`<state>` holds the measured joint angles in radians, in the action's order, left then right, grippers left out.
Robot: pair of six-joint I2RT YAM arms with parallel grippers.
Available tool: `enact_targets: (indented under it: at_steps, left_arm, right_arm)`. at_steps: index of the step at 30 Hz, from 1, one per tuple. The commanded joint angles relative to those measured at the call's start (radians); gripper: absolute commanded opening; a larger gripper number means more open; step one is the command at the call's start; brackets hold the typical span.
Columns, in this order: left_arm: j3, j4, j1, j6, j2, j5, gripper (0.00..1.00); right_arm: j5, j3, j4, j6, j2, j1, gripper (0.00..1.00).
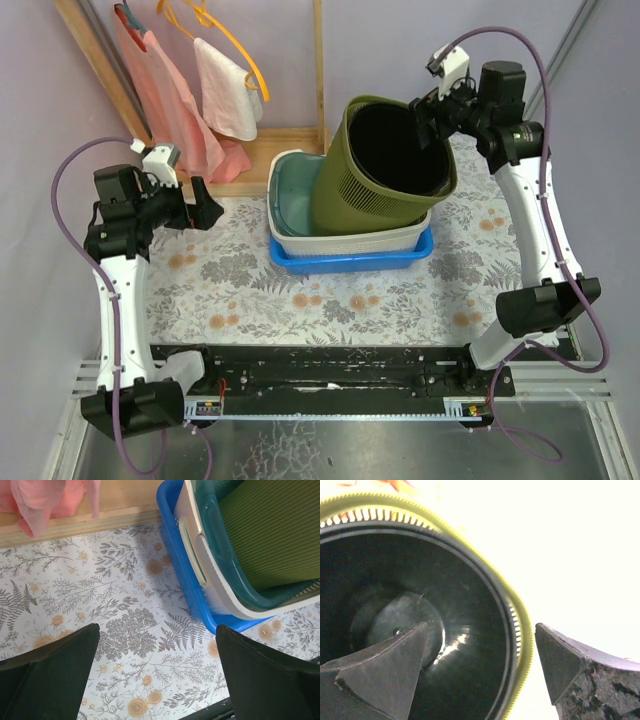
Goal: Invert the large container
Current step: Pick up the container from the container.
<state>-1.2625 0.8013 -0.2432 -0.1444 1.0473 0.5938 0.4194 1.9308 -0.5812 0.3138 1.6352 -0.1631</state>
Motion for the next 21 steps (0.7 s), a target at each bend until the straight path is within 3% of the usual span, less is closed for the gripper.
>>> enact_targets:
  at_steps: [1,10,21]
  left_arm:
    - [-0.059,-0.017,-0.003,0.012,0.049,-0.014,1.00]
    - [-0.078,-0.024,0.018,0.041,0.096,-0.024,1.00]
    - [-0.054,-0.052,0.047,0.053,0.091,-0.081,1.00]
  right_arm:
    - [-0.110,0.073,-0.029,0.051,-0.007,-0.006,0.95]
    - [-0.091,-0.003,-0.009,0.092,-0.005,-0.005,0.95]
    - [-0.069,0.041,-0.025,0.083,0.070,-0.005,0.96]
